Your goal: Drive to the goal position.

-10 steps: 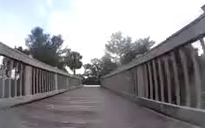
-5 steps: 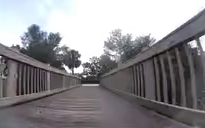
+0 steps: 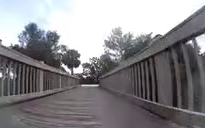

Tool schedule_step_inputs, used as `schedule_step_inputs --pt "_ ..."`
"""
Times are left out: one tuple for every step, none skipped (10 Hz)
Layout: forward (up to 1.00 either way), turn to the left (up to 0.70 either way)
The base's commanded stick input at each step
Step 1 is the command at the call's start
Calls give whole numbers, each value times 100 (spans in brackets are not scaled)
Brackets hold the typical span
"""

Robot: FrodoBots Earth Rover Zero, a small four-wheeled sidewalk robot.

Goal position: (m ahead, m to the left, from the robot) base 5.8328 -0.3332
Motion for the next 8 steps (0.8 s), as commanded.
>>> schedule_step_inputs --pt "85 0" --pt "85 7" --pt "85 34" --pt "85 34" --pt "85 34" --pt "85 34" --pt "85 34" --pt "85 34"
